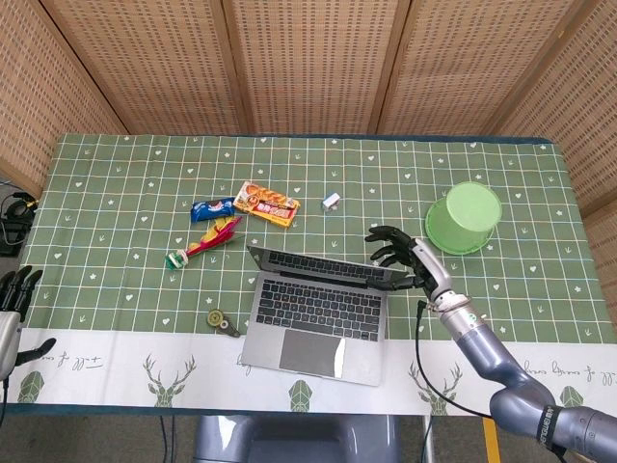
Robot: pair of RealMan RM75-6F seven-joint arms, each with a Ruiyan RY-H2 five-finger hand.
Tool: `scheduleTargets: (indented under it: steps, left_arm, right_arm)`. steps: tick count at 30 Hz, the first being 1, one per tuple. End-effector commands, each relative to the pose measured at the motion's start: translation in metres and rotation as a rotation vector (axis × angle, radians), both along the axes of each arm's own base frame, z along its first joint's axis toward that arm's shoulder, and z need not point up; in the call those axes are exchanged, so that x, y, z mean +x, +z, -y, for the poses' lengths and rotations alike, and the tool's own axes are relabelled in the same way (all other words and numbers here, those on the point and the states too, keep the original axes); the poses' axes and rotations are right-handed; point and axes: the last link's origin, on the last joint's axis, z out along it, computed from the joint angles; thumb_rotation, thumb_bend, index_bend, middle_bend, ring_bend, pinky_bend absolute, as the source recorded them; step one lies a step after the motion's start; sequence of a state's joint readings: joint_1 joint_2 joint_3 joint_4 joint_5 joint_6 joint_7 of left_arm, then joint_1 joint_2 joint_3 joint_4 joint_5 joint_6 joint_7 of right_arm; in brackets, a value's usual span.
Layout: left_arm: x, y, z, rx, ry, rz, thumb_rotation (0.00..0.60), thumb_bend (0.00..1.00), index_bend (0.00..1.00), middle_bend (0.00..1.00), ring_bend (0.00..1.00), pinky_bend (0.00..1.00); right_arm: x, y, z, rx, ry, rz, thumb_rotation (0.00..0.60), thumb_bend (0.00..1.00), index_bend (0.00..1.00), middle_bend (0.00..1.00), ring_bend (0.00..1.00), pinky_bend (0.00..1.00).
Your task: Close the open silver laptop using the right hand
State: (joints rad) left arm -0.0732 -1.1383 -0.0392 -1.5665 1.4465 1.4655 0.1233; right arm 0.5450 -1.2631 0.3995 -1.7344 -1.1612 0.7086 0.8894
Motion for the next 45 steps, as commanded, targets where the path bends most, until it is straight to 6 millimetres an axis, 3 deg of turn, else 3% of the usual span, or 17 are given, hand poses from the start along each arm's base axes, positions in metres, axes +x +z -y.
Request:
scheduleTargets:
  steps: [1,21,33,45]
  left_arm:
    - [0.0,0.0,0.0,0.0,0.0,0.0,0.6,0.0,0.0,0.0,0.0,0.0]
    - [0.0,0.0,0.0,0.0,-0.003,0.001,0.6,0.0,0.0,0.0,0.0,0.0]
    - [0.001,0.001,0.001,0.002,-0.007,0.003,0.6,0.0,0.0,0.0,0.0,0.0]
    - [0.002,0.0,0.002,-0.004,-0.012,0.005,0.6,0.0,0.0,0.0,0.0,0.0]
  right_arm:
    - [0.002,-0.001,-0.005,0.064,0.012,-0.012,0.6,0.26,0.28,0.37,0.43,0.52]
    - [0.02,-0.014,-0.031,0.345,0.113,-0.125,0.6,0.24,0.29,0.37,0.44,0.52]
    - [0.024,-0.042,-0.05,0.462,0.181,-0.205,0.6,0.24,0.3,0.37,0.44,0.52]
    - [0.009,-0.087,-0.07,0.537,0.161,-0.221,0.6,0.24,0.31,0.37,0.44,0.52]
